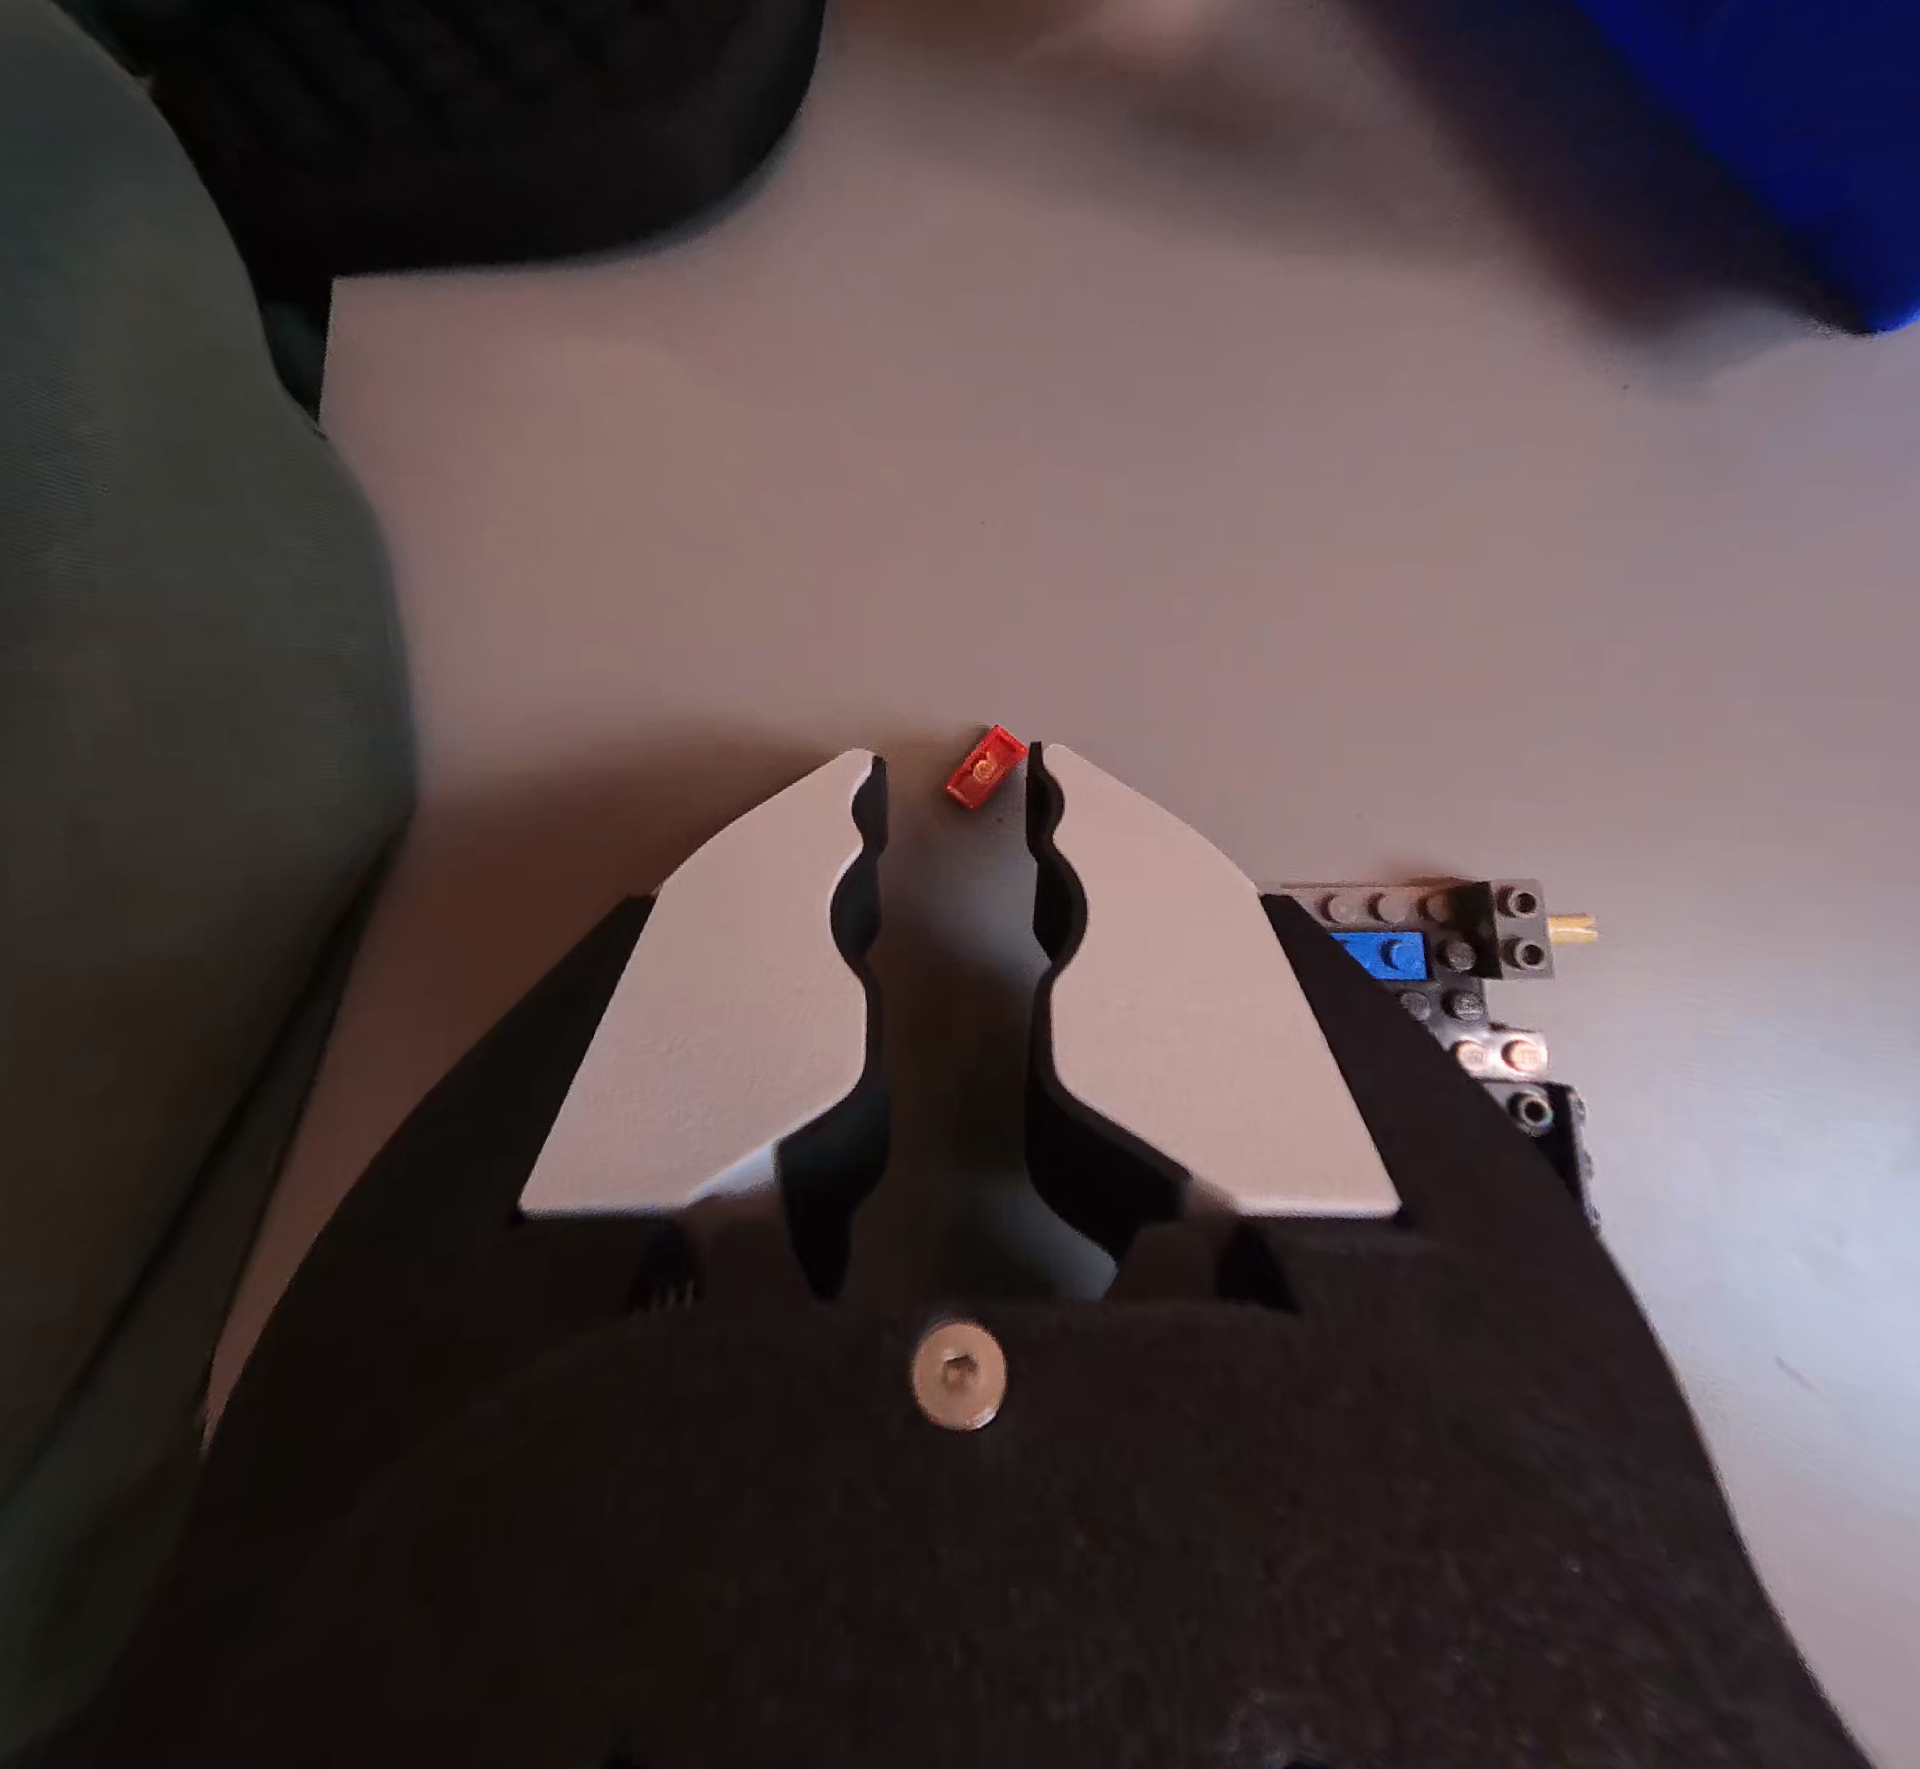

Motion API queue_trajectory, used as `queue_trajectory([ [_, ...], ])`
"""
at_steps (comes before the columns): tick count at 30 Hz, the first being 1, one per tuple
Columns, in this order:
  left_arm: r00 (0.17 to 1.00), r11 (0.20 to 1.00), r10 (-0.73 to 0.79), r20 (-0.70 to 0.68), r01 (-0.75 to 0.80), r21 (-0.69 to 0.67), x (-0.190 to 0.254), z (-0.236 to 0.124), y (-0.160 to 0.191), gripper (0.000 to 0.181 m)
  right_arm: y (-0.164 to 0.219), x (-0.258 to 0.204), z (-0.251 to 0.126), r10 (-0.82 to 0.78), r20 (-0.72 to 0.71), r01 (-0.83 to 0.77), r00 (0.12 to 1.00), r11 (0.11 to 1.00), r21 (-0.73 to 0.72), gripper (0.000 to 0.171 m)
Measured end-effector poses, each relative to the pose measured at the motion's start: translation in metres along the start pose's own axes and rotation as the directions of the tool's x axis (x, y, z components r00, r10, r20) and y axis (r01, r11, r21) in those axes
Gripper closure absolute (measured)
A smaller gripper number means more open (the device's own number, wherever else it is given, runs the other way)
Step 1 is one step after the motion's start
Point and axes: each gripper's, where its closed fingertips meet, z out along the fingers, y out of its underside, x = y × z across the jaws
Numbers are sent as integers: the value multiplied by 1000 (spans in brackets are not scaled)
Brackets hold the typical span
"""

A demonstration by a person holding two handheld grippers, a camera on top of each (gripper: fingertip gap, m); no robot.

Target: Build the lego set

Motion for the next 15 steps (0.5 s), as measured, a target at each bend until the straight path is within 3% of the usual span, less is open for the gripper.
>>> queue_trajectory([
  [2,999,998,51,-12,-50,27,7,0,-4,117,2,0,1,-8,-21,8,1000,1000,-25,146],
  [5,977,977,193,-95,-182,114,35,-8,-15,132,5,0,3,-49,-60,45,997,997,-69,146],
  [10,854,884,457,-249,-405,232,88,-24,-13,153,6,4,6,-67,-104,57,992,994,-96,162],
  [13,782,858,507,-363,-418,297,114,-34,-9,162,4,9,5,-58,-115,48,992,996,-80,163],
  [15,737,851,520,-432,-408,330,130,-41,-6,158,-6,11,0,-38,-90,41,995,999,33,163],
])
